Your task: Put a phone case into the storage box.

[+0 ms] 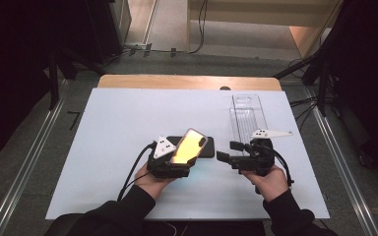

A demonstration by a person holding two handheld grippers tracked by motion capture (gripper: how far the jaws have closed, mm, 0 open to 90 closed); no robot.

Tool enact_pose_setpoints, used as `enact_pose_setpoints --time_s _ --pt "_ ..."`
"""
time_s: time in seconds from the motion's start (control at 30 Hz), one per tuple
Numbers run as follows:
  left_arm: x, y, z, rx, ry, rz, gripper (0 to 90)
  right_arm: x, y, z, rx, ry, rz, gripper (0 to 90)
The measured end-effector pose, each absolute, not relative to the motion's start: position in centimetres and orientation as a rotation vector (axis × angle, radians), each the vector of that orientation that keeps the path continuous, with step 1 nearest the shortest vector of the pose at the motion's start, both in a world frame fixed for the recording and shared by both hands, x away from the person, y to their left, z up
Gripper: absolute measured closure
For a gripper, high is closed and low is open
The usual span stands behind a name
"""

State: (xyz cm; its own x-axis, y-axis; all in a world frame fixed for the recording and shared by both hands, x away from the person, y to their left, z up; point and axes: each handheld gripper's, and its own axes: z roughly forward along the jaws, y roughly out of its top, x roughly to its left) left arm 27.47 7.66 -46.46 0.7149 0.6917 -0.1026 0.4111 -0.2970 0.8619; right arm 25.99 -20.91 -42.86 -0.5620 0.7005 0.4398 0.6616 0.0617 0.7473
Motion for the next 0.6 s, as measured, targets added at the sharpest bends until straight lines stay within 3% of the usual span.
enact_pose_setpoints --time_s 0.6 --pt "26.1 6.8 -46.7 1.804 0.84 0.5 16.8 28.9 -17.9 -42.4 1.536 2.277 1.624 20.2"
